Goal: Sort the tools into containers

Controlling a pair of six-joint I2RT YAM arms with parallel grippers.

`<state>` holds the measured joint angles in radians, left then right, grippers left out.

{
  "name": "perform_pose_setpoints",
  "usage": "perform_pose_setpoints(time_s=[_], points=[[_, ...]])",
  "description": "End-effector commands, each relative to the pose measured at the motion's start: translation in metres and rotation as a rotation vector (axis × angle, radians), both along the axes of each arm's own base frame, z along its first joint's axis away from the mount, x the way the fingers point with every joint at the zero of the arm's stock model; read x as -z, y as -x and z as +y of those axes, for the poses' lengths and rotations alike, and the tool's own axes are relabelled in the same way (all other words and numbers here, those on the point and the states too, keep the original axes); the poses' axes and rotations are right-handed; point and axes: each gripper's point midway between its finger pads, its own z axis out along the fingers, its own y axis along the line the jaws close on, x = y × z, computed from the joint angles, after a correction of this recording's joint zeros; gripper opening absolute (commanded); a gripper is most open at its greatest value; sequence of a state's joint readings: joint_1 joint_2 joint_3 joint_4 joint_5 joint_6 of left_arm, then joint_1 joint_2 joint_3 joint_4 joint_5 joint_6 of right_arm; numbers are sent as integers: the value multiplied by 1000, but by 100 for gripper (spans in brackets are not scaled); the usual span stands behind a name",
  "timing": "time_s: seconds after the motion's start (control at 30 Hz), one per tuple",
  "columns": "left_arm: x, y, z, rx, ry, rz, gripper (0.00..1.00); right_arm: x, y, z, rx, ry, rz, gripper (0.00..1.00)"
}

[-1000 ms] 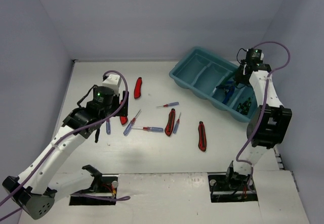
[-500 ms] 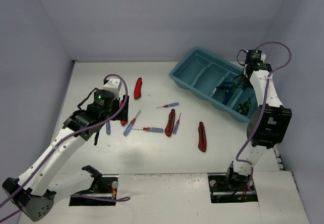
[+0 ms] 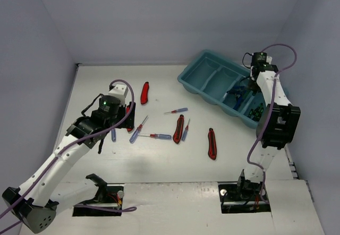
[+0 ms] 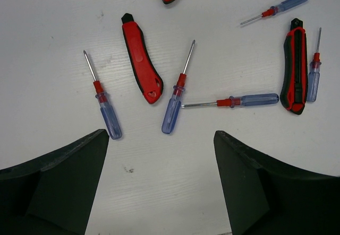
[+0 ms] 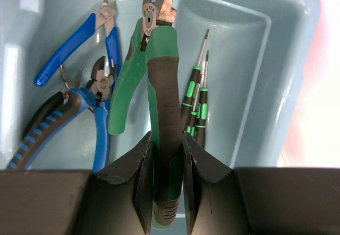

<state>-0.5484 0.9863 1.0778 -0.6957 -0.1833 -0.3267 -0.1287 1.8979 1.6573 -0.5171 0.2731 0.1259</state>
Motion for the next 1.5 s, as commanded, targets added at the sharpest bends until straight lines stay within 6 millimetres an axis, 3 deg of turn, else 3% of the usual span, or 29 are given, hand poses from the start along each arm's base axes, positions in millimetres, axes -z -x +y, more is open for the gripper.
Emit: perform_pose_setpoints(time_s=[0.0, 0.2, 0.33, 0.8, 1.23, 1.47], points=[[-8, 2, 3, -19, 28, -28, 77, -34, -21, -1, 15, 116, -72, 0], [-4, 7, 8, -30, 18, -19, 77, -21, -20, 4, 30, 205, 8, 3], [-2, 10, 11, -33, 14, -16, 77, -16, -12, -4, 82, 263, 45, 2], [1, 9, 9, -34, 13, -5, 77, -30, -4, -16, 122, 315, 48, 0], [-2, 12, 13, -38, 13, -12, 77, 4, -19, 2, 70, 283, 104, 15], [-5, 13, 14, -44, 10, -15, 77, -7, -42, 47, -30, 189, 26, 28]])
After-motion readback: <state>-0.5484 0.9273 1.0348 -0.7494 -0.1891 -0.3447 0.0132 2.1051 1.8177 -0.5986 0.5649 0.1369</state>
